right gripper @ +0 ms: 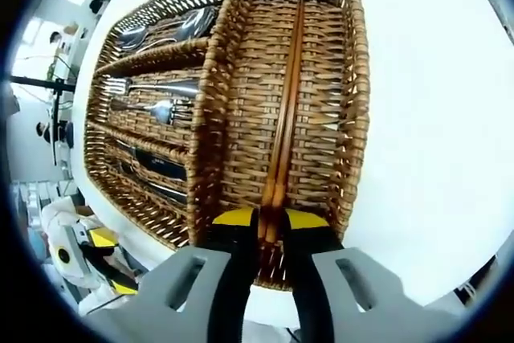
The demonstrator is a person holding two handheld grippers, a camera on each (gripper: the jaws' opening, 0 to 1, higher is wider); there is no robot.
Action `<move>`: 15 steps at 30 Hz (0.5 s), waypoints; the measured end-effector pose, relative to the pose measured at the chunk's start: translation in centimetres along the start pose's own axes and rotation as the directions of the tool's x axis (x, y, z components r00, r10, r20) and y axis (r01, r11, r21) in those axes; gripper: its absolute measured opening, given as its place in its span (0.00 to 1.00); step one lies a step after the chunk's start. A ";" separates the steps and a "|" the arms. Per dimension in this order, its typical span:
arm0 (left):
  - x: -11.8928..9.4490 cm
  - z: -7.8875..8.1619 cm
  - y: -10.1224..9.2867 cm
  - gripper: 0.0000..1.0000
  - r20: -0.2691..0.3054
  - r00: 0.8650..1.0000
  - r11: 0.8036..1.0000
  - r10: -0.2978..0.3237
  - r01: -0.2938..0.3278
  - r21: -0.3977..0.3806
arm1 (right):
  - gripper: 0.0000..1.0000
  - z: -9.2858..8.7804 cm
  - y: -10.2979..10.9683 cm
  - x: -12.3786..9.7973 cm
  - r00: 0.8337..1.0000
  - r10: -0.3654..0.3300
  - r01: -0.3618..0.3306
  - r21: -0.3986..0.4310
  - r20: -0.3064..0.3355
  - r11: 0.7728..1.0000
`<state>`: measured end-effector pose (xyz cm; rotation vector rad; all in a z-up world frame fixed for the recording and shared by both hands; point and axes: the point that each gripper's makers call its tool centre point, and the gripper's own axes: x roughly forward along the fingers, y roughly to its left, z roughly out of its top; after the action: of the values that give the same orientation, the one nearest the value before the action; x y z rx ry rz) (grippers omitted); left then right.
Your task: Arrange the knives, forks, and spoons in their matching storage slots by inserting each utensil handle-first until every utensil is classified and aligned in the correct compartment
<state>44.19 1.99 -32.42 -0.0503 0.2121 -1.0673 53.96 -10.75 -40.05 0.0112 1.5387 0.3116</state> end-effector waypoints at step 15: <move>0.2 0.0 0.1 0.34 -0.011 1.000 1.000 0.008 -0.008 -0.001 | 0.16 1.6 -0.3 0.5 0.997 -0.059 0.061 -0.056 0.048 0.997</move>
<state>44.41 1.90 -32.47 -0.0443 0.2223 -1.0594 55.62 -10.67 -40.50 -0.0722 1.4804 0.3057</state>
